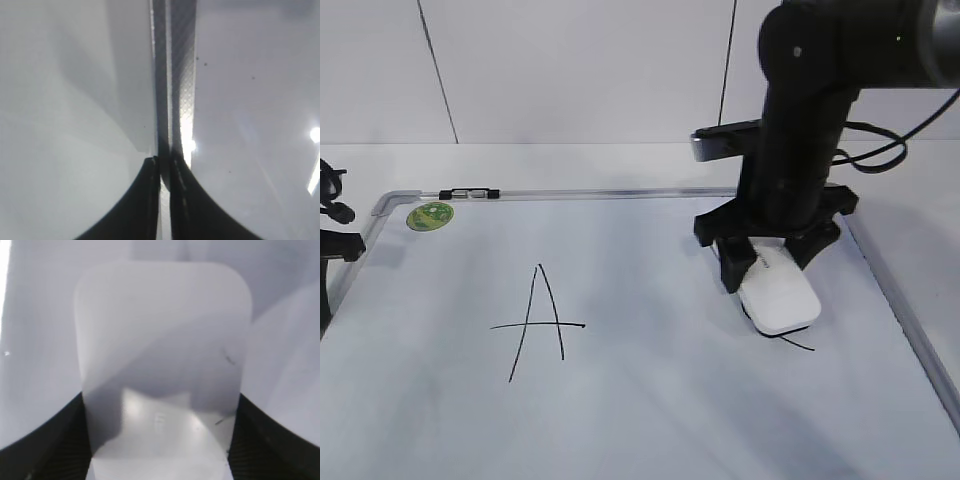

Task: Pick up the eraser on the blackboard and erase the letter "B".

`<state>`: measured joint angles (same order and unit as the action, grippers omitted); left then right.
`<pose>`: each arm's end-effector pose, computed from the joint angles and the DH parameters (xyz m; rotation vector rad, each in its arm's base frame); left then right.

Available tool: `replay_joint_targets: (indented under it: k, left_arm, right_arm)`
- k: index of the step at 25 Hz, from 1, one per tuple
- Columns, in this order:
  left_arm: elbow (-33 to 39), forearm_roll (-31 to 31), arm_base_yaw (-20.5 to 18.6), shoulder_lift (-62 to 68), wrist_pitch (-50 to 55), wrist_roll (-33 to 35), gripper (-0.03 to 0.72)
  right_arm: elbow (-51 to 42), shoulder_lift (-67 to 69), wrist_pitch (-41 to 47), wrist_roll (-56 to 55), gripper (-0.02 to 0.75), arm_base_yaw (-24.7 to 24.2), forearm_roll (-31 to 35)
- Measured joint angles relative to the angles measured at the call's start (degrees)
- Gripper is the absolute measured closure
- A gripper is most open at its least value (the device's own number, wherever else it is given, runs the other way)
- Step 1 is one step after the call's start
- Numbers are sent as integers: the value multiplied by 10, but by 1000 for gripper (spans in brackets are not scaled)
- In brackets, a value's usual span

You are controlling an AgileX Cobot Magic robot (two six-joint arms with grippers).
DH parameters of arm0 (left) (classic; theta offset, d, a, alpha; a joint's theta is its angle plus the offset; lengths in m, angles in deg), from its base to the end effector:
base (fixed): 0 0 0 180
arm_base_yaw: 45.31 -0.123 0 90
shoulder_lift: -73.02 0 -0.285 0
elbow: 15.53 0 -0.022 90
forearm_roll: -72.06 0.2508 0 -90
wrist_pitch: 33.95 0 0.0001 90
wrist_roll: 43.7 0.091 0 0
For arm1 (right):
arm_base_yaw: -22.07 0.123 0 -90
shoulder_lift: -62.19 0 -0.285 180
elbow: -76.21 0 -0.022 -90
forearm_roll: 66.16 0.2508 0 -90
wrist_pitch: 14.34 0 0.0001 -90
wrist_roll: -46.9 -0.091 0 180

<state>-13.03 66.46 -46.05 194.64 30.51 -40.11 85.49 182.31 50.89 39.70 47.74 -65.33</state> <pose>0.3560 -0.0034 0.1536 -0.0014 -2.9923 0.1357 0.3522 0.1706 0.2101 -0.4856 3.0407 0.0496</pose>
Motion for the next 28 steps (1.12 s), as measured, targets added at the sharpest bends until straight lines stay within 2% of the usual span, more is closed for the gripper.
replay_joint_targets:
  k: [9,17,28]
  left_arm:
    - [0,-1,0,1,2,0,676]
    - [0,-2,0,1,2,0,676]
    - [0,-3,0,1,2,0,676]
  right_arm:
    - [0,0,18,-1,188,-114,-8]
    - [0,0,17,3,188,-160,-19]
    - [0,2,1,13,188,-170,-21]
